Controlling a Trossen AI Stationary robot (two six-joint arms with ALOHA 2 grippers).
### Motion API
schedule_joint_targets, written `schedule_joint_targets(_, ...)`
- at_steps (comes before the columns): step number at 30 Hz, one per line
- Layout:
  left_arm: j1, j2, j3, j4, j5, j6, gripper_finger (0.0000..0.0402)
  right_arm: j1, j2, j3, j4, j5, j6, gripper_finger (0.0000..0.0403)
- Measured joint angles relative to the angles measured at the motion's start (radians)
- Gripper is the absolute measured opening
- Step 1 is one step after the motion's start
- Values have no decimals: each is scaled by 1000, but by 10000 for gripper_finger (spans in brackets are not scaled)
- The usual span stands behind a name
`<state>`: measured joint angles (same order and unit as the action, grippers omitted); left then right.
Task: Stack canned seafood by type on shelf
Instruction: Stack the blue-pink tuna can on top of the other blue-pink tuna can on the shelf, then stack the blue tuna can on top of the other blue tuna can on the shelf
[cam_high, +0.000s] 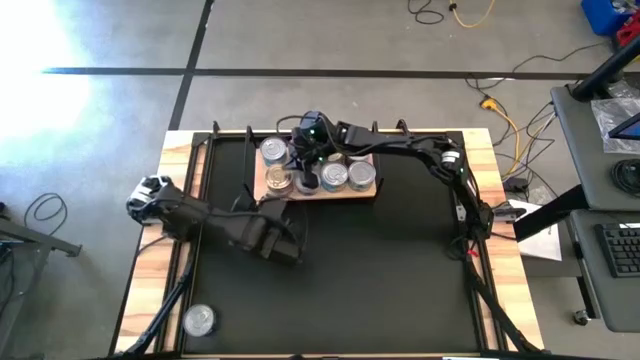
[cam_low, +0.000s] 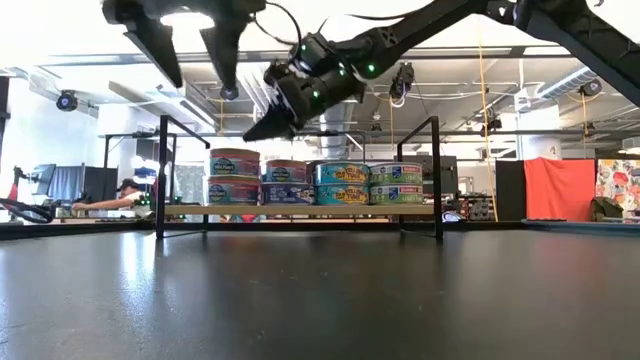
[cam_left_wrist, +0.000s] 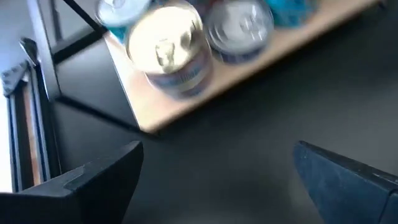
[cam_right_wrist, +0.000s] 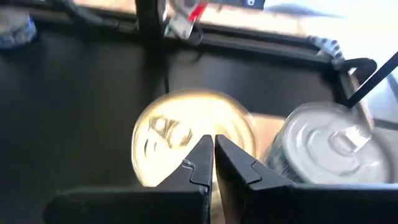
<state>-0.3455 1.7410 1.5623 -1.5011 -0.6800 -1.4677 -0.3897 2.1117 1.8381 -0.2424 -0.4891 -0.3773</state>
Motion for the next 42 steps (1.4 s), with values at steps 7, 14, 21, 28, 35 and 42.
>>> schedule_joint_targets(7,-193,-2,0,-15,177,-18,396,10,0,132,-115,7,13,9)
schedule_joint_targets(14,-419,-2,-14,-9,359,-219,396,66,-2,276,-298,92,23,9)
schedule_joint_targets(21,-589,-2,-20,28,456,-468,396,170,-2,339,-548,293,14,9)
schedule_joint_targets(28,-636,-2,-25,23,455,-558,396,164,1,233,-584,366,90,9)
schedule_joint_targets(35,-635,-2,-34,-4,453,-502,396,168,2,138,-461,393,104,9)
schedule_joint_targets(42,-633,-2,-40,-37,450,-503,396,166,33,133,-350,439,106,9)
